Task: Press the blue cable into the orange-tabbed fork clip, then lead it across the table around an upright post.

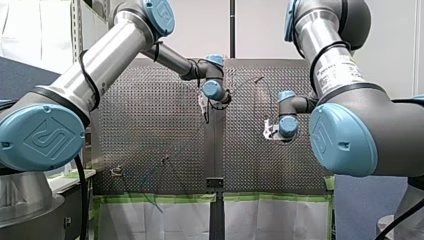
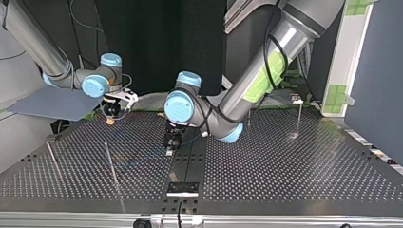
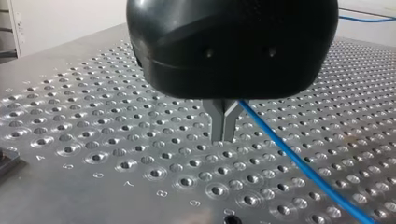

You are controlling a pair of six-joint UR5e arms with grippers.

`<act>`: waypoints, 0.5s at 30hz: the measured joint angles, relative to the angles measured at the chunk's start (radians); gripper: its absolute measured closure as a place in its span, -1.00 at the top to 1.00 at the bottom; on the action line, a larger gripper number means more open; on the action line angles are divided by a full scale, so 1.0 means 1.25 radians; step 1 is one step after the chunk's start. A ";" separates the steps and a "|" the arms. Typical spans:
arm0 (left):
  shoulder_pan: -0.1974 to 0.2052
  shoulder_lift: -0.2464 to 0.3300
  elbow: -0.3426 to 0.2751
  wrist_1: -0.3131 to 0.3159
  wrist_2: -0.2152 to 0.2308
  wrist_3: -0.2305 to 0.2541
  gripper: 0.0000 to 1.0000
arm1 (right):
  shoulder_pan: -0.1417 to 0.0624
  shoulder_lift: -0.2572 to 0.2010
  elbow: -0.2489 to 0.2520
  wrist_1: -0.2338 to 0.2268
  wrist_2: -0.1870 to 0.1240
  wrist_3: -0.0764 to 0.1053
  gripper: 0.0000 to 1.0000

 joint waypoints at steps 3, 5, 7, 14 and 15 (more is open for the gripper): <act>0.000 0.000 0.000 -0.004 -0.007 0.006 -0.71 | 0.000 0.009 0.000 -0.004 0.000 0.000 -1.00; 0.000 0.000 0.000 -0.006 -0.013 0.010 -0.65 | 0.000 0.012 0.000 -0.006 0.000 0.000 -1.00; -0.001 0.000 0.000 -0.007 -0.017 0.013 -0.51 | 0.000 0.015 0.000 -0.008 0.000 0.000 -1.00; -0.002 0.000 0.000 -0.011 -0.021 0.018 -0.07 | -0.002 0.035 0.004 -0.021 0.004 0.001 -1.00; -0.002 0.000 0.000 -0.012 -0.021 0.018 0.07 | -0.002 0.039 0.004 -0.023 0.005 0.001 -1.00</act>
